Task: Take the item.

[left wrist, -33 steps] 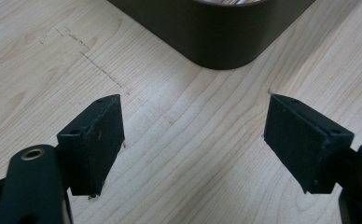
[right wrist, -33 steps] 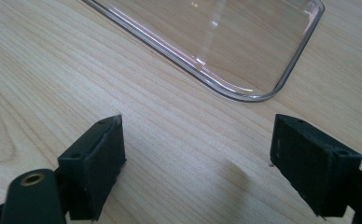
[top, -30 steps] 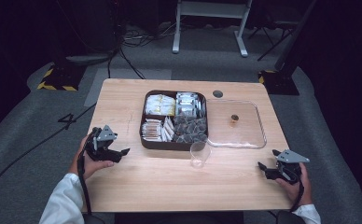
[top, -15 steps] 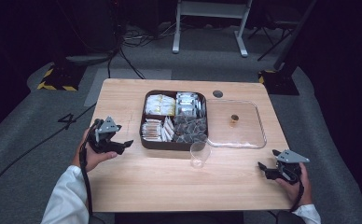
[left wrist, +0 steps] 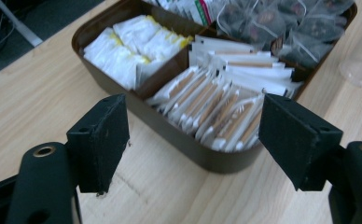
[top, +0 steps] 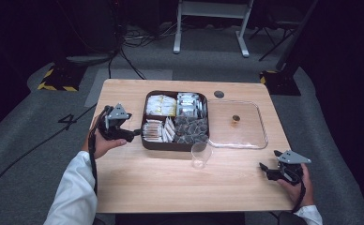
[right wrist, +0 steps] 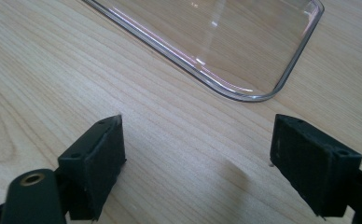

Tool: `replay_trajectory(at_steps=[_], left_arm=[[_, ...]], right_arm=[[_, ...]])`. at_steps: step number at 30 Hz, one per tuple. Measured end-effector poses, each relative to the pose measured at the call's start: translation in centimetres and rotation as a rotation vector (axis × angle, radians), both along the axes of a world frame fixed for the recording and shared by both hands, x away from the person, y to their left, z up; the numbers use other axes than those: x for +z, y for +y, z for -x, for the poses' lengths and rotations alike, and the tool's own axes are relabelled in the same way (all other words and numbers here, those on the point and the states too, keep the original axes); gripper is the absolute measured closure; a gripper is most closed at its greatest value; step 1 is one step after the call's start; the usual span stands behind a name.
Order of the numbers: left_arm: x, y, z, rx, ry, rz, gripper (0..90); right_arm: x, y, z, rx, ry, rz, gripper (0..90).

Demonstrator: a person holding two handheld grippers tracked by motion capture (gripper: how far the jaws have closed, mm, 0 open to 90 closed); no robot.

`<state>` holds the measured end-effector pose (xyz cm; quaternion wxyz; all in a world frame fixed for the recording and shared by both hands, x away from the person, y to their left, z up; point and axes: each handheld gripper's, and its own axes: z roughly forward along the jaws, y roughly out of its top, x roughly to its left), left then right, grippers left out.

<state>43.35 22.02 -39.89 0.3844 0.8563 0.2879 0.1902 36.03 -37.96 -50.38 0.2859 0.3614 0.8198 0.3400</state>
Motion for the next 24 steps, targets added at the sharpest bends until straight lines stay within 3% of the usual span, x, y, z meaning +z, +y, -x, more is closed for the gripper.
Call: replay_trajectory(at_steps=[13, 24], left_arm=[[0.6, -3.5, -3.7, -0.030, -0.004, -0.007, 29.9], [-0.6, -5.7, -6.9, -0.020, 0.033, -0.040, 34.0]], right_arm=[[0.0, 0.0, 0.0, 0.000, 0.000, 0.000, 18.2], [0.0, 0.0, 0.0, 0.000, 0.000, 0.000, 18.2]])
